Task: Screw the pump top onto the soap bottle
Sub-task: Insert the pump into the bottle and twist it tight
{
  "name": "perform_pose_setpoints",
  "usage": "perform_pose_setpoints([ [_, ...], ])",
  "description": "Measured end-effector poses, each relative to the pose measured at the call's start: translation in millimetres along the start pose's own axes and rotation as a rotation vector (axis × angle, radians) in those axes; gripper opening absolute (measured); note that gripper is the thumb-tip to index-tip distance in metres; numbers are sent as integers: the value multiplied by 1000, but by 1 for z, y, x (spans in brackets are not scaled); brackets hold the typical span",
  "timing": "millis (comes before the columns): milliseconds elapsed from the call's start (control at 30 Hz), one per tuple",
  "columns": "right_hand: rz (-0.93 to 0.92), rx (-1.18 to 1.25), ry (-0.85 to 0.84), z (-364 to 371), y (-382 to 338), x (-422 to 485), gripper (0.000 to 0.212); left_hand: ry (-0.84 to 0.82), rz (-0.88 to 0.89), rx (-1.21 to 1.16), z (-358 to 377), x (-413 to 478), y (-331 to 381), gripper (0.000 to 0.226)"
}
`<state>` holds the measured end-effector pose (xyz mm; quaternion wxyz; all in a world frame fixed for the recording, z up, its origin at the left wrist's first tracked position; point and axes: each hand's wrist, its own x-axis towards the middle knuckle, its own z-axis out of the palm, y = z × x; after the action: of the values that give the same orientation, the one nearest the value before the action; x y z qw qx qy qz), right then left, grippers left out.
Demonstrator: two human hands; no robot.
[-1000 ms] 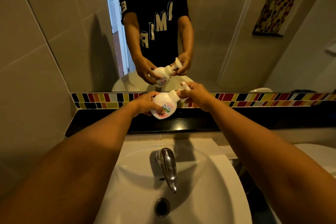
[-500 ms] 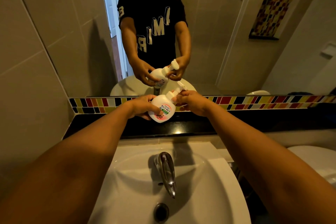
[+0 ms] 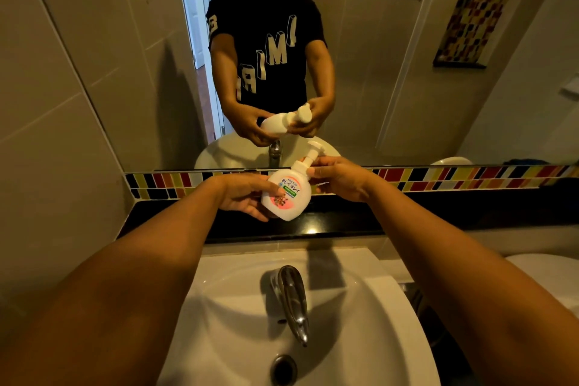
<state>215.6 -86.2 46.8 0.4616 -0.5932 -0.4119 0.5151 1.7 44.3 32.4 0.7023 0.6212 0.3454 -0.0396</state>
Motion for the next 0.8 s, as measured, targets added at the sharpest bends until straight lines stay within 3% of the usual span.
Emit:
perform_pose_setpoints([
  [267,-41,20,85,2,-12,3,32,-24,5,-73,1,-1,10,61],
  [533,-23,220,-50,-6,-12,-4,19,-138,-7,-191,-1,-6,14,87],
  [800,-33,45,147,3,-5,5,38,46,48,78,8,0,16,65],
])
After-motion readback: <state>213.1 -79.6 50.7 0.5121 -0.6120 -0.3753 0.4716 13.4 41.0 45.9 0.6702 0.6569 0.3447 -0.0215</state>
